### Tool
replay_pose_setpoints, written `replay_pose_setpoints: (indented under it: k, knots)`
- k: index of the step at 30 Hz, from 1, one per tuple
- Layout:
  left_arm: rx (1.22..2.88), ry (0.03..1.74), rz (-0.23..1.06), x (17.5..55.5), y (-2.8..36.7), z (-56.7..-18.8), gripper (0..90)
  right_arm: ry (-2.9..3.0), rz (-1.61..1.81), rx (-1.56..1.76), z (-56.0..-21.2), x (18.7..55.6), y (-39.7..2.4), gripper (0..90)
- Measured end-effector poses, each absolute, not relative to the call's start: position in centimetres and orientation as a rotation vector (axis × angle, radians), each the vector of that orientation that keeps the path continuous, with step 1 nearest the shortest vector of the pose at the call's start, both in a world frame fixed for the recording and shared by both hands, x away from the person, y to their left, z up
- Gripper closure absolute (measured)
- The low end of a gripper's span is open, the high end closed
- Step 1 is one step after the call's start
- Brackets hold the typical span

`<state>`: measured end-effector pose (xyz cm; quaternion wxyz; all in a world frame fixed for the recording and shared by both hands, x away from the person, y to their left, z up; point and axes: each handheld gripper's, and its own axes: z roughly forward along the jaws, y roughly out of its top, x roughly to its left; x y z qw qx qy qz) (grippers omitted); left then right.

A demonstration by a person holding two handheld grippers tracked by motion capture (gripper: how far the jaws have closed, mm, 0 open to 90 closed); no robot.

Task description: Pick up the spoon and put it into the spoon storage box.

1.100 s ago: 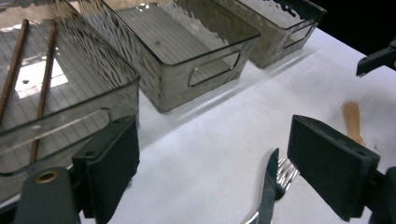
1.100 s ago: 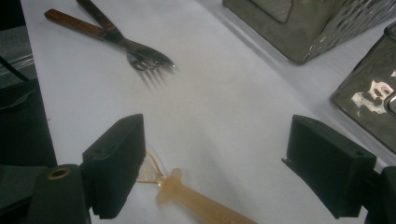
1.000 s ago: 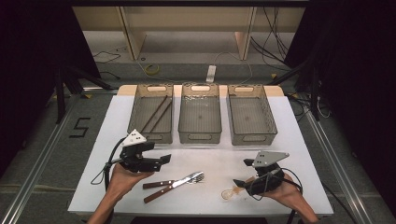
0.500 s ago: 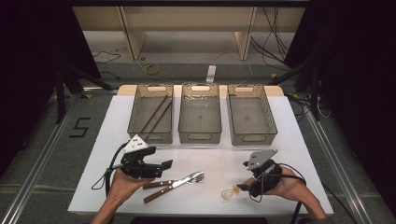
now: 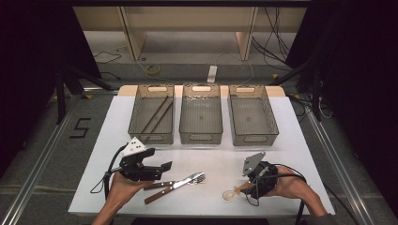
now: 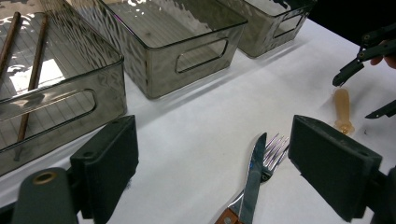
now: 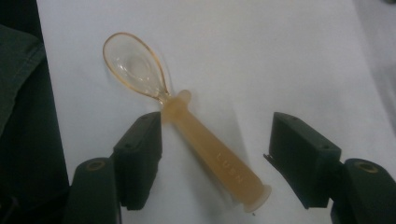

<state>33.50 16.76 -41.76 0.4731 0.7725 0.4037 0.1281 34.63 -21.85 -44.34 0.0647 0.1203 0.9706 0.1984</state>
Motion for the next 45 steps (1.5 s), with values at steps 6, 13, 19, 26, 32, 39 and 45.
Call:
replay_pose_setpoints:
  k: [6,13,19,26,32,39,45]
  knots:
    - [1.896,0.992,0.314,33.6,16.8,-41.9,15.5,2.954,0.542,0.322,-45.0,34.8,-21.5,46.1]
    - [1.896,0.995,0.312,33.6,16.7,-41.9,15.5,2.984,0.431,0.302,-45.7,34.7,-21.0,54.9]
    - [1.905,0.991,0.319,33.6,16.7,-42.0,15.5,2.993,0.435,0.274,-45.8,34.5,-21.1,61.9]
    - [1.914,0.988,0.315,33.5,16.6,-42.0,15.5,3.006,0.424,0.176,-45.7,34.1,-20.9,76.3]
    - [1.913,0.99,0.31,33.5,16.6,-42.0,15.5,3.003,0.425,0.167,-45.7,34.0,-20.9,77.2]
    - [1.915,0.988,0.313,33.6,16.5,-42.1,15.5,2.958,0.541,0.214,-45.0,34.1,-21.3,77.5]
    - [1.916,0.988,0.315,33.6,16.5,-42.1,15.5,2.921,0.622,0.311,-44.3,34.5,-21.5,77.6]
